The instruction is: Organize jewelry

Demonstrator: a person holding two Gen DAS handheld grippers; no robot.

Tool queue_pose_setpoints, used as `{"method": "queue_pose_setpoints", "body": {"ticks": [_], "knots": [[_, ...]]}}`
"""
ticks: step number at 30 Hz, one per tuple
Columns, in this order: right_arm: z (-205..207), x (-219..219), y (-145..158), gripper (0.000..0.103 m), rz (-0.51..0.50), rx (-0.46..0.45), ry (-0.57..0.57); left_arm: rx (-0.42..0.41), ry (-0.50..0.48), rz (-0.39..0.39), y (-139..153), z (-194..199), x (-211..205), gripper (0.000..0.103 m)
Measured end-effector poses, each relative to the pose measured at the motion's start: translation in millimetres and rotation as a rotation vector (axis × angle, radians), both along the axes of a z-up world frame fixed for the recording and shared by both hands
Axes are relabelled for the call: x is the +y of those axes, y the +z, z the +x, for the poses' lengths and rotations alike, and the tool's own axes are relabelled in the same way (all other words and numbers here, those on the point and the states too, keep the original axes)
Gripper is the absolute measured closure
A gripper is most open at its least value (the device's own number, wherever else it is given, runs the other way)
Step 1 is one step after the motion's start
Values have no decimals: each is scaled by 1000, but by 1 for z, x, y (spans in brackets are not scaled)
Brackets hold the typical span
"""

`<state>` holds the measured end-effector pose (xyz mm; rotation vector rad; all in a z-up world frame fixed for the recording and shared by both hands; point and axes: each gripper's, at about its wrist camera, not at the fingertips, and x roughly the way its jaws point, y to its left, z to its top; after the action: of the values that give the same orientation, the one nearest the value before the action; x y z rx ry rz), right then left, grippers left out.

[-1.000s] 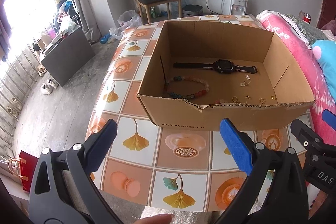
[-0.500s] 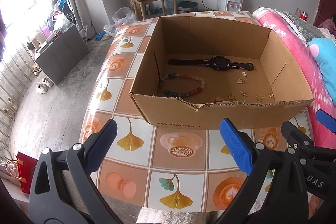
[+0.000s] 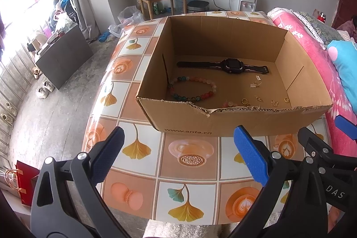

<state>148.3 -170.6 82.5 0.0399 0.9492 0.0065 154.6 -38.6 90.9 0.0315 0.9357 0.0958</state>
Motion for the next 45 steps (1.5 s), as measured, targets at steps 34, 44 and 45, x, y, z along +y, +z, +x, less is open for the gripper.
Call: {"method": "queue_pose_setpoints", "body": {"ticks": [34,44,45], "knots": [[0,1,2,7,0,0,-2,0,0,-5,-1,-1,0,8],[-1,1,3,7,3,2,-1,0,2,-8,-1,-1,1,8],[-1,2,3,7,3,3,-2,0,1,-8,-1,-1,1,8]]}}
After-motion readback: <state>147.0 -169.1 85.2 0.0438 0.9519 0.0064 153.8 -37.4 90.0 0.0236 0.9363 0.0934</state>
